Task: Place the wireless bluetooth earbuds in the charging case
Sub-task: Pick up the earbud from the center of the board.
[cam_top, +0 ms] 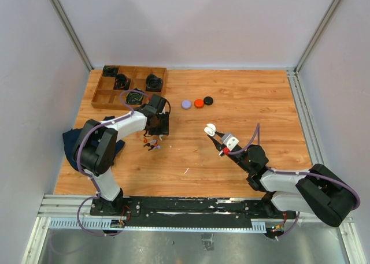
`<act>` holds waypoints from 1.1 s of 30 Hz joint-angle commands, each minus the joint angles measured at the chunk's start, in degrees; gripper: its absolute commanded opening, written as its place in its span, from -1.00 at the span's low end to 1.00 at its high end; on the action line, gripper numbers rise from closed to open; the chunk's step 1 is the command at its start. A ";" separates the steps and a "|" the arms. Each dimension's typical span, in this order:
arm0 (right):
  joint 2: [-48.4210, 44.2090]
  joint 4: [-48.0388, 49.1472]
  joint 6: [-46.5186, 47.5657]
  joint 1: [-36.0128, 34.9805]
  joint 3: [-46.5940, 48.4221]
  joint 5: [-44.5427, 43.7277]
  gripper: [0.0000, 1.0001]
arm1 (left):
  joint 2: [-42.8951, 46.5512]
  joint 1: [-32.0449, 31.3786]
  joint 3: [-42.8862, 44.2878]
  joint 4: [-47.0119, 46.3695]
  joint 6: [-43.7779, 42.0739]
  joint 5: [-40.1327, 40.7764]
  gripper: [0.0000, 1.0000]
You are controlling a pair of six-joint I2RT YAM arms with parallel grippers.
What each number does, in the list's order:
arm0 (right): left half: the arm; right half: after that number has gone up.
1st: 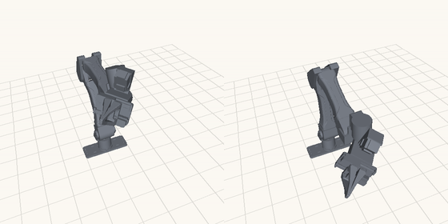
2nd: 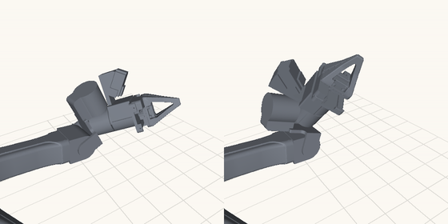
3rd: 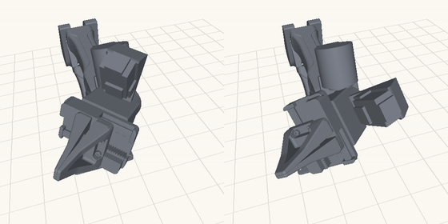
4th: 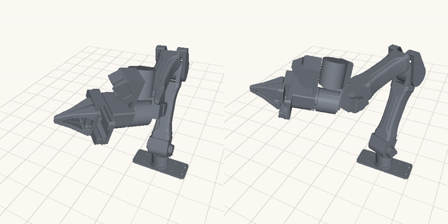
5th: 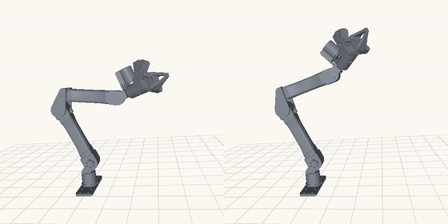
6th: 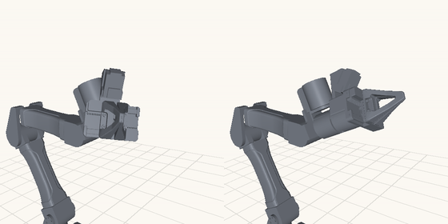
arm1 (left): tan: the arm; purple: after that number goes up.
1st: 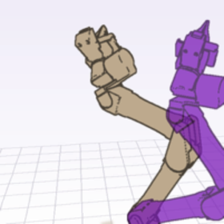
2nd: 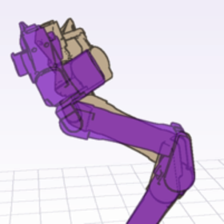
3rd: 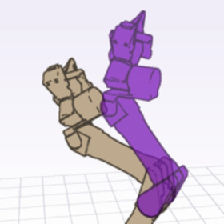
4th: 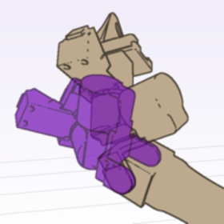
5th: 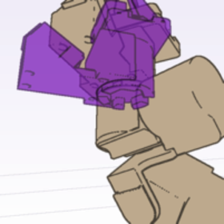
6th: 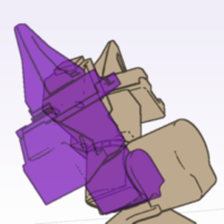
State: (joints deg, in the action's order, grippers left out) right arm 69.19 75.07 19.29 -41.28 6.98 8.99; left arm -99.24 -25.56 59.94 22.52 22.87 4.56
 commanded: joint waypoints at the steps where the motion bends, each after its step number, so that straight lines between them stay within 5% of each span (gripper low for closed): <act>1: -0.56 1.43 0.49 -0.56 -0.30 0.12 -0.99 | 0.19 -0.23 1.67 -0.77 -1.02 -1.23 0.02; 33: -1.52 1.22 0.22 -0.55 -0.43 0.29 -0.99 | -4.53 -1.63 4.48 5.71 -2.12 4.14 -0.37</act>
State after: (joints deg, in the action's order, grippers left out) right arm 68.97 75.05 19.31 -41.28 6.98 8.99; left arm -102.35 -26.50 63.20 26.85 21.43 8.34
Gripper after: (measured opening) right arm 0.242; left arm 0.335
